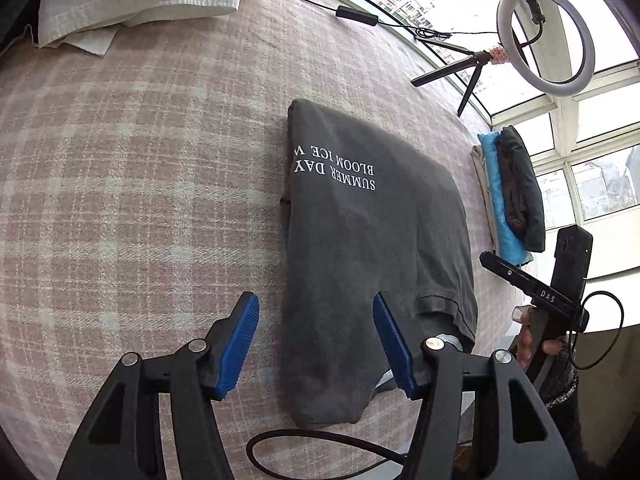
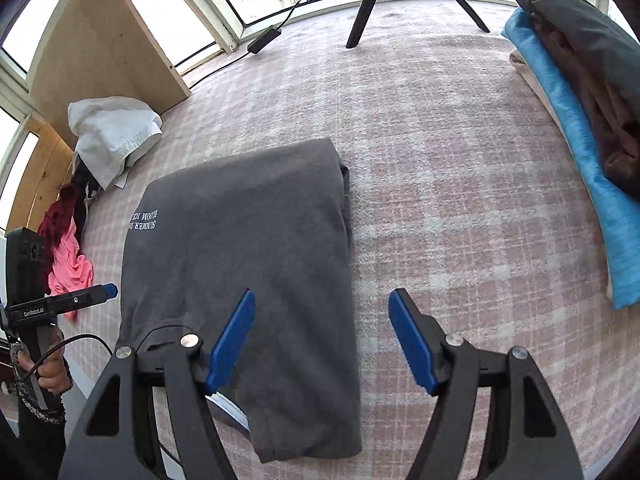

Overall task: Fold clothes
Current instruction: 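Grasp the hem end of the folded grey shirt with both grippers, then lift the folded shirt with both grippers and carry it onto the clothes stack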

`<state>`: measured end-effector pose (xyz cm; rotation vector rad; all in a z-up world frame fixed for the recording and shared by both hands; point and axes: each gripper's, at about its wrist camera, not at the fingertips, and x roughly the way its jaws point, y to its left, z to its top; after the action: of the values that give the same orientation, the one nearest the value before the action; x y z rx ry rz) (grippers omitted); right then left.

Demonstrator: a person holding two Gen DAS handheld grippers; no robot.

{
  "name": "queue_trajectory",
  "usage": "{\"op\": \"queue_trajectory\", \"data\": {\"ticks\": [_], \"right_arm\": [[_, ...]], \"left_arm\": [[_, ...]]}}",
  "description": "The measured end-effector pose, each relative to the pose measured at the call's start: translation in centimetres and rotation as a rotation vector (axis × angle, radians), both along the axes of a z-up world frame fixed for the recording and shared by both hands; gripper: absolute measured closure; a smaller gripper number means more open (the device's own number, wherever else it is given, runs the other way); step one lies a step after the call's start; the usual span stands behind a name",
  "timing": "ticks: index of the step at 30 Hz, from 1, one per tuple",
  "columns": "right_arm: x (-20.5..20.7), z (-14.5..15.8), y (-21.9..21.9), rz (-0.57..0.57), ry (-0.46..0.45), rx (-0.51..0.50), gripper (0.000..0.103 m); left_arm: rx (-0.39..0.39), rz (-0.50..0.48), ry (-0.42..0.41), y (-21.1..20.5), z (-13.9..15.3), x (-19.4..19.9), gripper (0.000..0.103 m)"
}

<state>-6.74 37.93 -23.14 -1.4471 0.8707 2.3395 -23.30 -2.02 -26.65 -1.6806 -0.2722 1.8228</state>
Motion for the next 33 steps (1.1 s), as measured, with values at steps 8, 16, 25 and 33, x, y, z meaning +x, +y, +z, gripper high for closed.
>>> {"op": "queue_trajectory", "data": {"ticks": [8, 16, 25, 33], "right_arm": [[-1.3, -3.1, 0.6, -0.019, -0.022, -0.091, 0.029], [-2.1, -3.5, -1.3, 0.072, -0.065, -0.012, 0.024], [-3.3, -3.6, -2.8, 0.18, -0.093, 0.036, 0.06], [-3.6, -3.6, -2.6, 0.094, -0.084, -0.05, 0.087]], "left_arm": [[-0.038, -0.045, 0.02, 2.5, -1.5, 0.0, 0.039], [-0.117, -0.15, 0.073, 4.7, -1.0, 1.6, 0.041], [-0.152, -0.182, 0.115, 5.2, -1.0, 2.1, 0.075], [-0.078, -0.164, 0.097, 5.0, -0.8, 2.1, 0.087]]}}
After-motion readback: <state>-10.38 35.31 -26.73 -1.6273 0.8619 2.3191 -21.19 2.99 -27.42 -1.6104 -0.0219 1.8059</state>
